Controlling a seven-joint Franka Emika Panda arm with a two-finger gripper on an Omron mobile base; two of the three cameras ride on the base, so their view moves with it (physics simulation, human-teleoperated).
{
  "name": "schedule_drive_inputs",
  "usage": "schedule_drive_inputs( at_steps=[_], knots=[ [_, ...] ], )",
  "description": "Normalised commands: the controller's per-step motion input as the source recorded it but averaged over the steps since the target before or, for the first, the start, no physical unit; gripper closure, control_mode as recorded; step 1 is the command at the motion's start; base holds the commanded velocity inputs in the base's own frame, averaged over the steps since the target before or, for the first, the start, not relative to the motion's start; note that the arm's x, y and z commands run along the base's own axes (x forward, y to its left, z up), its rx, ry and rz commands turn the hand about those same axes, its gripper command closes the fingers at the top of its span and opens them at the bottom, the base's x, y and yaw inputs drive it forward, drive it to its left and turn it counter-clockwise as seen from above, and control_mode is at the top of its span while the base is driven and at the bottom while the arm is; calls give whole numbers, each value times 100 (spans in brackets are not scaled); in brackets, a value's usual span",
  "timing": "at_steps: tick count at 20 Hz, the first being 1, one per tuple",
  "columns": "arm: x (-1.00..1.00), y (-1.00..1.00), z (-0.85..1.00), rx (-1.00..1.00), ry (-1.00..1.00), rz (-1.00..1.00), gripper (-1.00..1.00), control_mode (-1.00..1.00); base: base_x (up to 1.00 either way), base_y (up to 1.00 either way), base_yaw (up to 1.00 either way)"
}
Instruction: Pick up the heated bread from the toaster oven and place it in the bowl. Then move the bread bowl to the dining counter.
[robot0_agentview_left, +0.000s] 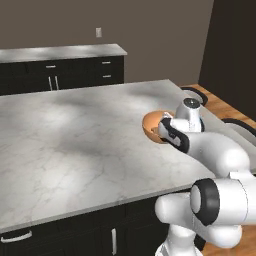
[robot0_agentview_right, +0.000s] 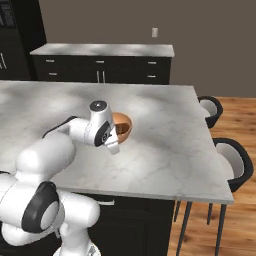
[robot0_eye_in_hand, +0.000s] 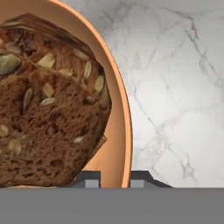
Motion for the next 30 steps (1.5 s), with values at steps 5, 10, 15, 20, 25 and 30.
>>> schedule_drive_inputs(
  at_steps=[5, 10, 15, 20, 25, 30],
  knots=[
    [83, 0, -46, -6, 4, 0, 100, -100, 0, 0, 0],
    [16, 0, -9, -1, -3, 0, -100, -100, 0, 0, 0],
    [-41, 0, 60, 4, -9, 4, -100, -100, 0, 0, 0],
    [-100, -1, 71, 2, -25, 19, -100, -100, 0, 0, 0],
    [-100, 0, 8, 0, -26, 18, -100, -100, 0, 0, 0],
    [-100, 3, 0, -3, -20, 15, -100, -100, 0, 0, 0]
  ],
)
